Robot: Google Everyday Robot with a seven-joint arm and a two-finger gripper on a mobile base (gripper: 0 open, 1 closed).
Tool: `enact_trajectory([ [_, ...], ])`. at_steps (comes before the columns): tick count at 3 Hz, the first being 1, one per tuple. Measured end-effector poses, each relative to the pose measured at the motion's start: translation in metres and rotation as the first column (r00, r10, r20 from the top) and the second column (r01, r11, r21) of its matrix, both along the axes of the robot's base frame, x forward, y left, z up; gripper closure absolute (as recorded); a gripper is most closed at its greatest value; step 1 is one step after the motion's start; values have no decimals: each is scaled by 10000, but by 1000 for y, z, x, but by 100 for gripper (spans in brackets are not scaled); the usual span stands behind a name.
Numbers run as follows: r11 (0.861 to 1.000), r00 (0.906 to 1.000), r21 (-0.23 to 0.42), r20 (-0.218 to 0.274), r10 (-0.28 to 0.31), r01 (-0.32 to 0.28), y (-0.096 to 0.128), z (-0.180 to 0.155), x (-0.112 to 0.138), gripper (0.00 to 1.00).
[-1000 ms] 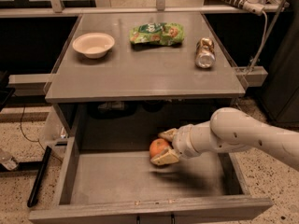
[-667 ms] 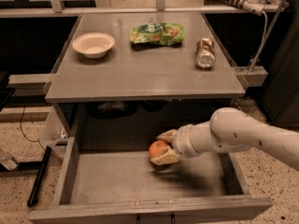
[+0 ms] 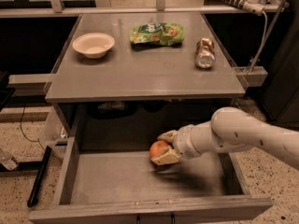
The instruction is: Pick orange from top drawer and place on counter
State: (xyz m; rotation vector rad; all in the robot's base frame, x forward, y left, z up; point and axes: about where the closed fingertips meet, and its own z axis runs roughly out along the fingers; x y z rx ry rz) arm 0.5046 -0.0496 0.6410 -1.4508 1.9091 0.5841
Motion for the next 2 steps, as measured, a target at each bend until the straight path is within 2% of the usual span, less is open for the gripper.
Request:
enact_trajectory([
  [1,9998,9999,162,16,-153,152,-10,35,-4,100],
  [2,9999,9976,70,686,-100,95,-19,97,-4,100],
])
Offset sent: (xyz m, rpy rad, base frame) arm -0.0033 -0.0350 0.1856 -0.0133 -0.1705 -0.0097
